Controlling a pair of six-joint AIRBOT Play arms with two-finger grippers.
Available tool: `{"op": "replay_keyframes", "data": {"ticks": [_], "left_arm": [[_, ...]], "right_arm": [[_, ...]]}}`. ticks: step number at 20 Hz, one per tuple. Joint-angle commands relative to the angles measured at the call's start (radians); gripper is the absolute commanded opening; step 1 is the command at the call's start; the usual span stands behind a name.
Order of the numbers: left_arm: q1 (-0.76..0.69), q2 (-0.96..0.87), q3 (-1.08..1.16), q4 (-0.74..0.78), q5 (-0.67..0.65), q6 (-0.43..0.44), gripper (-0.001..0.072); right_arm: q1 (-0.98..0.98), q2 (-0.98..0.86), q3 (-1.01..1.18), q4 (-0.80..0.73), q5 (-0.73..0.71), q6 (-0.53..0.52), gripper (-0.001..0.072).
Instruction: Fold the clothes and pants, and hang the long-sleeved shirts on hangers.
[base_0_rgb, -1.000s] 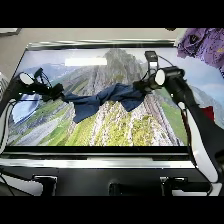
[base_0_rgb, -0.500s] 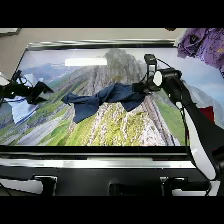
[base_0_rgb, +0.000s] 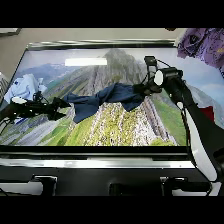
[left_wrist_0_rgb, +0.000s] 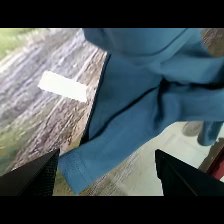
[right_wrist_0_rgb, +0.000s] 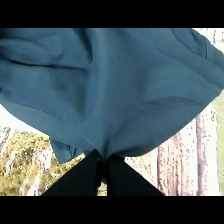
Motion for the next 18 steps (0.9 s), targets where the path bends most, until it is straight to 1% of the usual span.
{"op": "replay_keyframes", "data": {"ticks": [1,5,10,11,13,14,15,18], "left_arm": [[-0.077,-0.025,-0.037,-0.048,0.062,0.023,0.0678],[-0.097,-0.04,-0.037,-0.047,0.062,-0.004,0.0679],[-0.107,-0.043,-0.037,-0.046,0.058,-0.003,0.0667],[-0.119,-0.05,-0.037,-0.046,0.056,-0.002,0.0596],[-0.156,-0.072,-0.037,-0.047,0.051,-0.002,0.042],[-0.174,-0.083,-0.037,-0.047,0.048,0.003,0.0244],[-0.19,-0.089,-0.037,-0.047,0.049,0.018,0.0011],[-0.172,-0.081,0.029,-0.048,0.027,0.024,0.0013]], "right_arm": [[0.001,0.001,0.0,-0.001,0.013,-0.002,0.0031],[0.001,0.001,0.0,-0.001,0.026,-0.002,0.0031],[0.001,0.001,0.0,-0.001,0.027,-0.002,0.0031],[0.001,0.001,0.0,-0.001,0.027,-0.002,0.0031],[0.001,0.001,0.0,-0.001,0.027,-0.002,0.0031],[0.001,0.002,0.0,-0.001,0.028,-0.002,0.0031],[0.001,0.004,0.0,-0.001,0.029,-0.002,0.0031],[0.001,0.027,0.0,-0.042,0.023,-0.002,0.003]]}}
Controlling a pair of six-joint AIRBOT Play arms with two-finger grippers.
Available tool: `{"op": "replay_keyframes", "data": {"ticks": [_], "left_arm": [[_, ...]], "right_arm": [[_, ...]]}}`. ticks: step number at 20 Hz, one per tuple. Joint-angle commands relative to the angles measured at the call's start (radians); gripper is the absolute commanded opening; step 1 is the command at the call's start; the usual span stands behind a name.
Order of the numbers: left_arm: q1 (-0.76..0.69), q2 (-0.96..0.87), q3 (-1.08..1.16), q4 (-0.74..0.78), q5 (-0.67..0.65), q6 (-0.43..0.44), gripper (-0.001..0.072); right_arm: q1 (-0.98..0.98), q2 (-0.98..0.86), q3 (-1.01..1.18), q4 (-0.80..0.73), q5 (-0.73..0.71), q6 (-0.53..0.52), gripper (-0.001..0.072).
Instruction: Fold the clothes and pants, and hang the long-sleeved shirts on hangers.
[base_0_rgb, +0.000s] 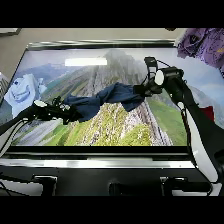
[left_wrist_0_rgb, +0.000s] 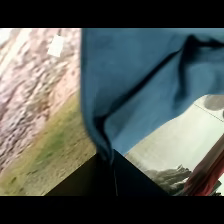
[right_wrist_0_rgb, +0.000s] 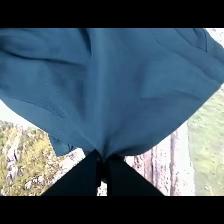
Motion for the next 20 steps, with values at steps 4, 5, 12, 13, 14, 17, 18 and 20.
{"op": "replay_keyframes", "data": {"ticks": [4,5,12,13,14,17,18,20], "left_arm": [[0.132,0.045,0.414,-0.003,-0.088,0.01,0.0012],[0.169,0.061,0.539,-0.003,-0.092,0.002,0.0012],[0.437,0.23,1.133,-0.002,-0.13,-0.158,0.0012],[0.48,0.305,1.085,0.006,-0.145,-0.159,0.0012],[0.516,0.382,1.028,0.036,-0.165,-0.165,0.0012],[0.578,0.591,0.9,0.328,-0.27,-0.246,0.0012],[0.578,0.637,0.881,0.428,-0.296,-0.263,0.0012],[0.578,0.689,0.859,0.516,-0.326,-0.272,0.0013]], "right_arm": [[0.001,0.082,0.057,-0.191,-0.01,-0.002,0.003],[0.001,0.105,0.083,-0.225,-0.012,-0.002,0.003],[0.001,0.405,0.183,-0.3,0.015,-0.002,0.0031],[0.001,0.465,0.182,-0.297,0.042,-0.002,0.0031],[0.001,0.533,0.182,-0.293,0.073,-0.002,0.0031],[0.001,0.712,0.182,-0.262,0.116,-0.001,0.0031],[0.001,0.76,0.182,-0.258,0.116,0.001,0.0031],[0.001,0.808,0.182,-0.261,0.116,0.041,0.0031]]}}
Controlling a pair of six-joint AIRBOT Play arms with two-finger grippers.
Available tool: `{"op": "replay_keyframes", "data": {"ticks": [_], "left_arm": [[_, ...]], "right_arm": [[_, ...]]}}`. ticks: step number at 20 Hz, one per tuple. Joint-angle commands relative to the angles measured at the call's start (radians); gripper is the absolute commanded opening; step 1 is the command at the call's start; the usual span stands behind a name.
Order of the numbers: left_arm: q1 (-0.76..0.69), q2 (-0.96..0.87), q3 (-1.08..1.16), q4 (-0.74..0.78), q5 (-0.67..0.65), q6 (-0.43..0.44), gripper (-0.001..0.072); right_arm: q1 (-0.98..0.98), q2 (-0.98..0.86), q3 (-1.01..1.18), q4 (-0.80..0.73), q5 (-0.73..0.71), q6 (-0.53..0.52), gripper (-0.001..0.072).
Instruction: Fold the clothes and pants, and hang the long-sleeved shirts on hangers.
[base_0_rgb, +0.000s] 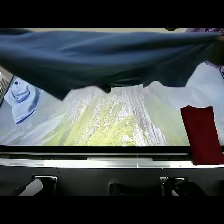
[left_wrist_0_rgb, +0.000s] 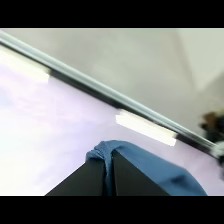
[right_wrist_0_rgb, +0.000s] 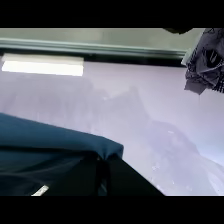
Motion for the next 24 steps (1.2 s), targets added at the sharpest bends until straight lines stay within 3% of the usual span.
{"op": "replay_keyframes", "data": {"ticks": [1,7,11,16,20,21,22,24], "left_arm": [[0.027,0.115,-0.047,0.212,-0.08,-0.043,0.0013],[-0.155,-0.051,-0.199,0.229,-0.065,-0.039,0.0013],[-0.318,-0.279,-0.383,0.344,0.086,-0.044,0.0013],[-0.383,-0.614,-0.408,0.322,0.162,-0.069,0.0014],[-0.382,-0.725,-0.407,0.275,0.162,-0.069,0.0016],[-0.381,-0.725,-0.406,0.275,0.161,-0.069,0.0058],[-0.375,-0.718,-0.398,0.274,0.147,-0.069,0.0182],[-0.347,-0.685,-0.37,0.243,0.094,-0.045,0.0533]], "right_arm": [[0.001,0.105,0.002,0.007,0.021,0.048,0.0031],[0.001,-0.187,0.0,-0.001,0.013,0.013,0.0031],[0.001,-0.505,0.0,0.01,-0.082,0.007,0.0031],[0.001,-0.805,0.001,0.05,-0.152,0.057,0.0031],[0.001,-0.876,0.001,0.113,-0.152,0.079,0.0031],[0.001,-0.875,0.001,0.119,-0.151,0.079,0.0031],[0.001,-0.871,0.001,0.119,-0.144,0.078,0.0031],[0.001,-0.857,0.001,0.119,-0.114,0.078,0.0031]]}}
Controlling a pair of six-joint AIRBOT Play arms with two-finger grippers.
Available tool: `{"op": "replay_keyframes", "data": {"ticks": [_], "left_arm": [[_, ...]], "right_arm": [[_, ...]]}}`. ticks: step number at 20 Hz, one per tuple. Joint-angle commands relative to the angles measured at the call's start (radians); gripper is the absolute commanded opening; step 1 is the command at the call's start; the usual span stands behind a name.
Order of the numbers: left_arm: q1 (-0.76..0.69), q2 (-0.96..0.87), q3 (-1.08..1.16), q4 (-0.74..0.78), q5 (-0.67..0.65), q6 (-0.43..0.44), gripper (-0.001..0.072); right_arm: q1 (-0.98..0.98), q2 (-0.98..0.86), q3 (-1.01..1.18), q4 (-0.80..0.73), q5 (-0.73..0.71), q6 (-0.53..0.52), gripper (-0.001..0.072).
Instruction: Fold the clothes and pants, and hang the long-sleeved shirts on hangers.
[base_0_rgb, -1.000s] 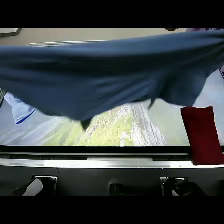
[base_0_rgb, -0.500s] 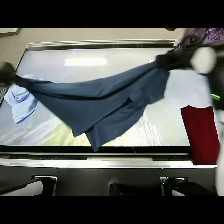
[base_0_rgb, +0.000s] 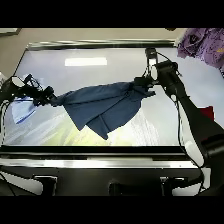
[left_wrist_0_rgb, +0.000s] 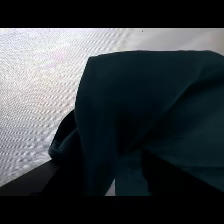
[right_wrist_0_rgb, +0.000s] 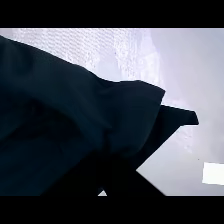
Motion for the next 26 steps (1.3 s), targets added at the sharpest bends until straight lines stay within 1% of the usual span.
{"op": "replay_keyframes", "data": {"ticks": [1,4,6,8,11,14,17,19,22,26], "left_arm": [[0.043,0.037,0.024,-0.052,-0.059,0.033,0.0617],[0.111,0.171,-0.017,-0.063,-0.074,0.093,0.0622],[0.148,0.26,-0.156,-0.101,-0.066,0.094,0.0622],[0.158,0.341,-0.356,-0.214,-0.014,0.129,0.0622],[0.127,0.42,-0.664,-0.427,0.077,0.193,0.0619],[0.066,0.425,-0.829,-0.526,0.155,0.229,0.0619],[0.018,0.424,-0.86,-0.538,0.185,0.233,0.0619],[-0.013,0.417,-0.86,-0.562,0.197,0.259,0.0618],[-0.065,0.393,-0.86,-0.582,0.227,0.259,0.0618],[-0.125,0.341,-0.857,-0.696,0.259,0.311,0.0617]], "right_arm": [[0.001,0.004,0.001,0.019,0.039,0.006,0.0031],[0.001,0.041,0.001,0.019,0.07,0.002,0.0031],[0.001,0.06,0.001,0.019,0.087,-0.001,0.0031],[0.001,0.073,0.001,0.019,0.108,-0.001,0.0031],[0.001,0.083,0.001,0.019,0.146,-0.001,0.0031],[0.001,0.09,0.001,0.019,0.164,-0.002,0.0031],[0.001,0.098,0.001,0.019,0.176,-0.008,0.0031],[0.001,0.1,0.001,0.019,0.175,-0.008,0.0031],[0.001,0.1,0.001,0.019,0.176,-0.008,0.0031],[0.001,0.1,0.001,0.019,0.185,-0.008,0.0031]]}}
